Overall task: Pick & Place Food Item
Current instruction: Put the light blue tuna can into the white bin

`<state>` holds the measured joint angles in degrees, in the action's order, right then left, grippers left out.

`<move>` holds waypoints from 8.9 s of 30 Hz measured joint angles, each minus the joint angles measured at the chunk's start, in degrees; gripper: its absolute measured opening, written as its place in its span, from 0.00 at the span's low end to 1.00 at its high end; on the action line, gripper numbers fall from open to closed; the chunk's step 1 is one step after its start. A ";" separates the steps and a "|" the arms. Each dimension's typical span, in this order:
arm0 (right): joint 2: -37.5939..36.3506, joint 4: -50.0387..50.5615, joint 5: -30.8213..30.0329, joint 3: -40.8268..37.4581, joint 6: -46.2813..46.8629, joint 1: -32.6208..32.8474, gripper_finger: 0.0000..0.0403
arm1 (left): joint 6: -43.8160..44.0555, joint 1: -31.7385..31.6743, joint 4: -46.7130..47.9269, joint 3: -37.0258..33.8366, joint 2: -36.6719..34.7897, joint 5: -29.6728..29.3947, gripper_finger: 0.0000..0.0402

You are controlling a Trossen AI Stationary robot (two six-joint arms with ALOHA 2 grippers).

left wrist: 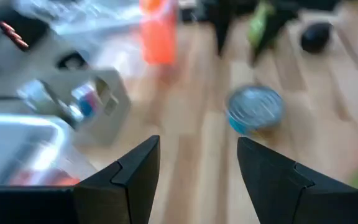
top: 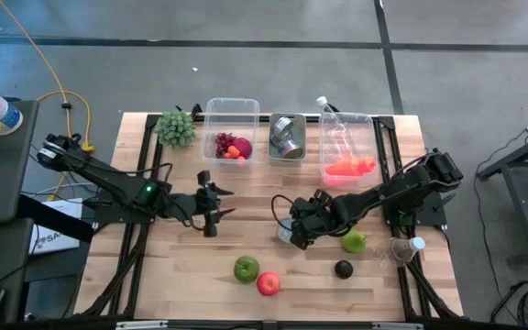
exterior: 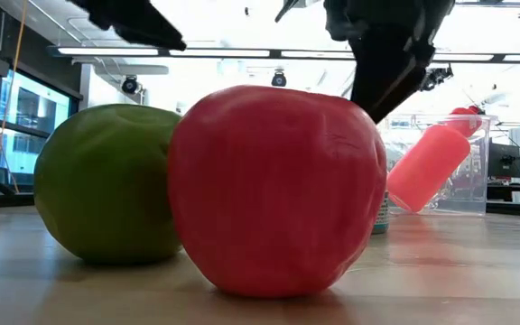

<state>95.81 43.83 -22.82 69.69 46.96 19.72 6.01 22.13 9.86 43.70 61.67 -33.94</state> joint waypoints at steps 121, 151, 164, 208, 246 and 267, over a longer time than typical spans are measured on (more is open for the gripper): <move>-3.09 -61.59 -8.07 -23.55 -26.13 -3.66 0.00 | 16.75 -4.70 6.20 -0.81 4.83 6.09 0.51; -7.32 -19.51 -0.49 -11.85 -20.04 -13.48 0.45 | 16.97 -4.70 6.37 -0.81 4.83 6.24 0.51; -1.41 2.73 16.03 1.11 -25.00 -26.55 0.43 | 18.27 -5.75 6.37 -0.81 4.83 6.37 0.51; 18.95 16.20 12.55 14.69 -23.28 -33.35 0.43 | 17.38 -5.88 9.19 -0.81 4.83 18.15 0.51; 18.60 2.13 23.29 8.39 -22.09 -26.24 0.43 | 17.60 -5.88 9.65 -0.81 4.83 18.13 0.51; 18.88 -0.57 11.80 8.20 -26.73 -15.01 0.28 | 19.45 -5.69 9.36 -0.81 4.83 18.11 0.51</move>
<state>114.69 43.26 -11.02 77.89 20.23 4.70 25.46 16.44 19.22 42.89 66.50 -15.84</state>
